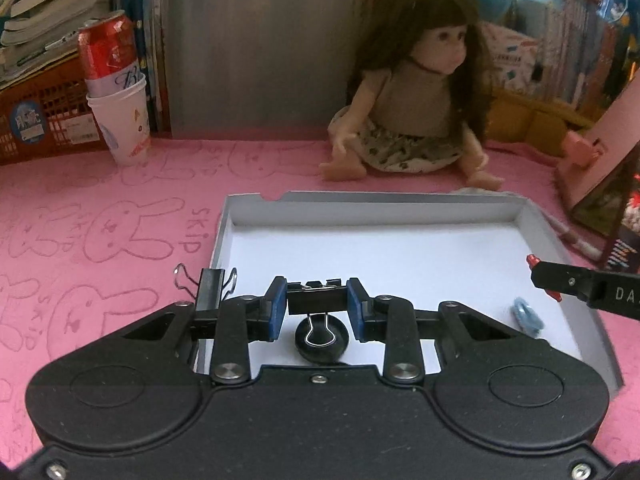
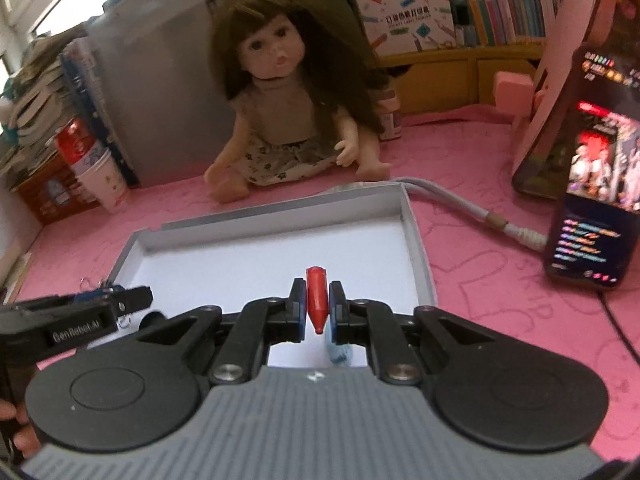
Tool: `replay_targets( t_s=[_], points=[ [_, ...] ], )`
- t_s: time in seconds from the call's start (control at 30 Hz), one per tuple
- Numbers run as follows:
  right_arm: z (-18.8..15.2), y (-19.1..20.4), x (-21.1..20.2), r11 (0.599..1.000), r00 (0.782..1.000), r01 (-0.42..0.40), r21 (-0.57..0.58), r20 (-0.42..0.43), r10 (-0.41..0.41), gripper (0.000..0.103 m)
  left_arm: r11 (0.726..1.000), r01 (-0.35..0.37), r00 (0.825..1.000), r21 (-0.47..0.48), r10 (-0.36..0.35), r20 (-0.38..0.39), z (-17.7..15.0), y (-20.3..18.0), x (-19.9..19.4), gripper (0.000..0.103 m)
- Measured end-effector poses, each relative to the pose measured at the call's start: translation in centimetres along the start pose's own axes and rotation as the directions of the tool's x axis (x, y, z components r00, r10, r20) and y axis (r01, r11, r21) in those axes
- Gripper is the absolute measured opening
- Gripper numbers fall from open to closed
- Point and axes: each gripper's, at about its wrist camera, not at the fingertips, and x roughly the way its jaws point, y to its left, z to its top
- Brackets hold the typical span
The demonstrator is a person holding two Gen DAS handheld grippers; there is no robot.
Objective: Organize rigid objects
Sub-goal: 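Carry the binder clip and red marker into the tray and open both grippers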
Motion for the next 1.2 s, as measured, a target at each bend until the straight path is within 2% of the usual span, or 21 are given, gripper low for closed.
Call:
replay_targets(
  t_s=[0.33,0.53,0.87,0.9,0.97,1.0,1.07,1.2],
  points=[
    [0.2,0.2,2.6,0.999,1.000,0.023,0.028,0.007,-0.023,0.015,0.999,-0.032,0.999,0.021,0.032,0.006,0.2,-0.9,2.1,0.030],
    [0.0,0.8,3.4,0.996,0.997,0.081,-0.036,0.011,-0.081,0.015,0.998,-0.050,0.999,0.031,0.050,0.002,0.0,-1.0,3.0,0.030],
    [-0.4,1.2,4.3,0.991,0.994,0.107,-0.081,0.005,-0.107,0.015,0.996,-0.059,0.998,0.070,0.058,0.018,-0.2,-1.7,3.4,0.031],
    [-0.4,1.3,4.3,0.990,0.994,0.109,-0.086,0.003,-0.109,0.016,0.996,-0.060,0.998,0.072,0.059,0.018,-0.2,-1.8,3.4,0.031],
    [-0.4,1.5,4.1,0.990,0.994,0.106,-0.093,0.008,-0.105,0.027,0.997,-0.050,0.999,0.061,0.050,0.013,-0.1,-1.6,3.2,0.033],
    [-0.4,1.5,3.9,0.991,0.995,0.104,-0.089,0.014,-0.103,0.034,0.998,-0.041,0.999,0.053,0.040,0.014,-0.1,-1.4,3.0,0.040],
    [-0.4,1.4,3.5,0.992,0.995,0.096,-0.087,0.025,-0.094,0.045,0.998,-0.026,0.999,0.050,0.024,0.028,0.0,-1.3,2.3,0.046],
    [-0.6,1.6,2.3,0.991,0.995,0.094,-0.100,0.054,-0.088,0.054,0.997,-0.020,0.998,0.078,0.016,0.061,-0.3,-1.5,0.5,0.054]
  ],
)
